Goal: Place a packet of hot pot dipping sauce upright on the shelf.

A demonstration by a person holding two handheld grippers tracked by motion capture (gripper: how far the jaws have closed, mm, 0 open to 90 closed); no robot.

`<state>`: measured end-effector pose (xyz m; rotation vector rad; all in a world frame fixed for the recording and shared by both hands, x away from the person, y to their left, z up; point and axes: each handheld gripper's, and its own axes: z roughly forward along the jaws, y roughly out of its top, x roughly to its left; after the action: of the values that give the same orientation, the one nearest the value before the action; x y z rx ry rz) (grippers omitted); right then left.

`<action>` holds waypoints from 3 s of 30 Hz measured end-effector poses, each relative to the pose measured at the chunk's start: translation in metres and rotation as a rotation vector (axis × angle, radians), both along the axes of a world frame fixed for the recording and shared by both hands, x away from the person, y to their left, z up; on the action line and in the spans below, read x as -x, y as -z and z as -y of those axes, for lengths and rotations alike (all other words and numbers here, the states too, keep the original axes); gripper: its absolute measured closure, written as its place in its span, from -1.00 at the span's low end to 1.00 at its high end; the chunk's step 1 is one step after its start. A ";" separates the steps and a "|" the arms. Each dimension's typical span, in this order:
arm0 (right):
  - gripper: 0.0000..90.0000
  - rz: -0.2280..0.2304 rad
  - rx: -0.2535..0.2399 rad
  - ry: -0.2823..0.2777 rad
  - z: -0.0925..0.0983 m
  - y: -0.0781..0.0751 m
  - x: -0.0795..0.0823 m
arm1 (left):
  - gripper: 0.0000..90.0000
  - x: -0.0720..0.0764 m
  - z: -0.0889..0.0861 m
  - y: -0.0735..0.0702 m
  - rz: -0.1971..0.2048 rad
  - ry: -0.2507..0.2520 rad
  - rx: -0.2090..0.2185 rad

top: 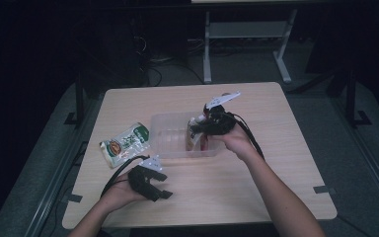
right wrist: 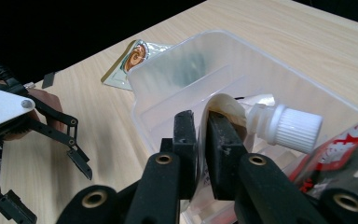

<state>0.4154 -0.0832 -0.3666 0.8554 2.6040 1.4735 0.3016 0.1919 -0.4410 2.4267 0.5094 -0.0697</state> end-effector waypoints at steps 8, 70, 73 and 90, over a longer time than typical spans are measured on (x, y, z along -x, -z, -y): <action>0.57 0.031 -0.018 0.007 0.007 -0.012 0.008 | -0.32 -0.001 0.000 -0.001 -0.001 -0.003 -0.001; -0.29 0.022 0.181 -0.086 0.065 0.076 0.125 | -0.18 0.027 -0.038 -0.003 0.029 -0.219 0.039; -0.29 0.027 0.188 -0.095 0.062 0.077 0.125 | -0.04 0.021 -0.048 -0.008 0.039 -0.256 0.021; -0.29 0.013 0.203 -0.067 0.064 0.081 0.123 | -0.07 -0.059 -0.107 -0.031 0.141 -0.493 -0.039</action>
<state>0.2926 -0.1472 -0.4471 0.7411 2.7367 1.1958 0.3606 0.2994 -0.4101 2.2532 1.0300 0.3209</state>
